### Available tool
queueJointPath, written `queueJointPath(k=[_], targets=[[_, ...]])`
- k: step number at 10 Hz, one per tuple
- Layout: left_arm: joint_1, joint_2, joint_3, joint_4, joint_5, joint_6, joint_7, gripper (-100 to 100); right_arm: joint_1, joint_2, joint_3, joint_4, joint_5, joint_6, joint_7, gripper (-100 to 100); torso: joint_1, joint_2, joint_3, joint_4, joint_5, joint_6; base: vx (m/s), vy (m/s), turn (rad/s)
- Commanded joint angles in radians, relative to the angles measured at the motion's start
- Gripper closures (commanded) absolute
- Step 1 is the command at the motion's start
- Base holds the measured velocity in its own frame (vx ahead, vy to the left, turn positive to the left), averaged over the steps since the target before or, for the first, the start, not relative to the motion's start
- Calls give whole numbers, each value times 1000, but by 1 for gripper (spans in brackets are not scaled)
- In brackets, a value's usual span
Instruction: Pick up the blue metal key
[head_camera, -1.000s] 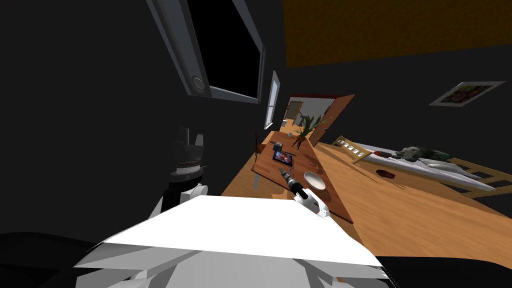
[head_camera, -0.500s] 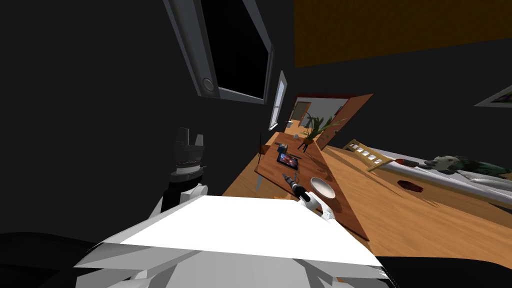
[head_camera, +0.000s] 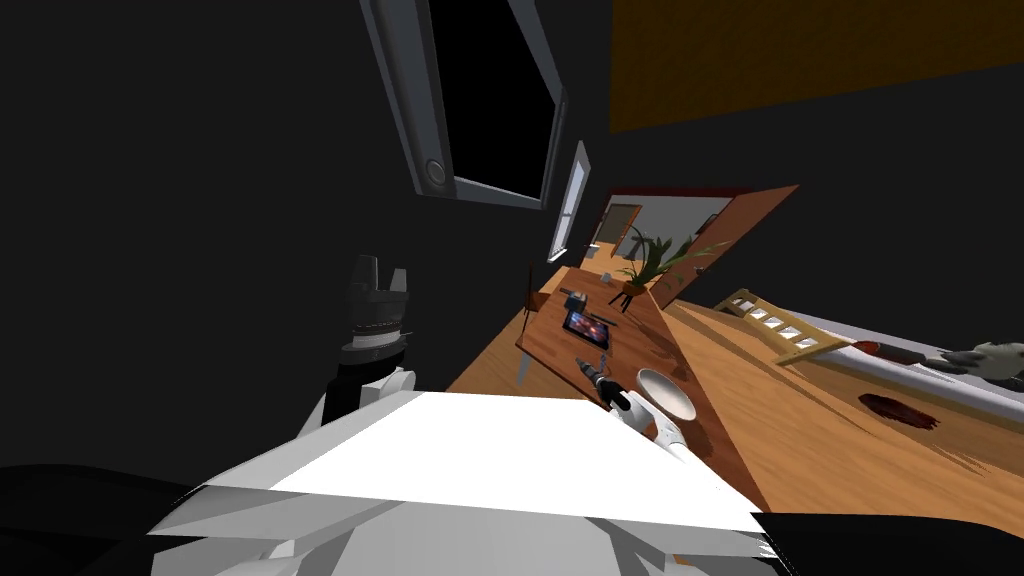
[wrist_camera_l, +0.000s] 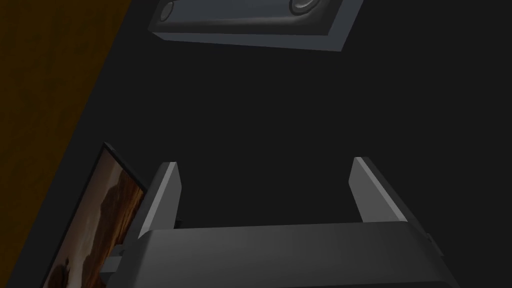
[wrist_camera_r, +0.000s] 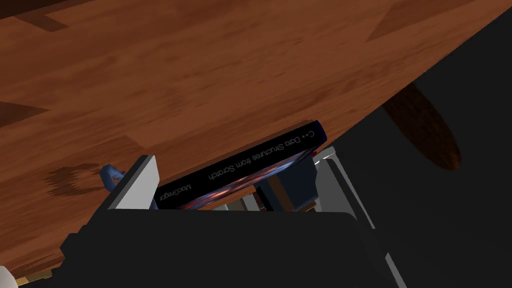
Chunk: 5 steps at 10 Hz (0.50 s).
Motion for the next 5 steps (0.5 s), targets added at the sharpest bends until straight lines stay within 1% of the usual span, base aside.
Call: queueJointPath(k=[1, 2, 3, 4, 5], targets=[[0, 0, 0, 0, 0, 0, 0, 0, -9, -17, 10, 45, -6, -1, -4, -100, 0, 0, 0, 0, 0, 0, 16, 3, 89], [0, 0, 0, 0, 0, 0, 0, 0, -9, -17, 10, 45, -6, -1, -4, -100, 0, 0, 0, 0, 0, 1, 8, 0, -52], [0, 0, 0, 0, 0, 0, 0, 0, -9, -43, 19, 71, -9, 11, -8, -100, 0, 1, 0, 0, 0, 1, 13, 11, 161], [0, 0, 0, 0, 0, 0, 0, 0, -9, -43, 19, 89, -9, 11, -8, -100, 0, 1, 0, 0, 0, 0, 14, 4, 134], [0, 0, 0, 0, 0, 0, 0, 0, -8, -68, 28, 121, -11, 21, -11, -100, 0, 1, 0, 0, 0, 1, 17, 7, 152]])
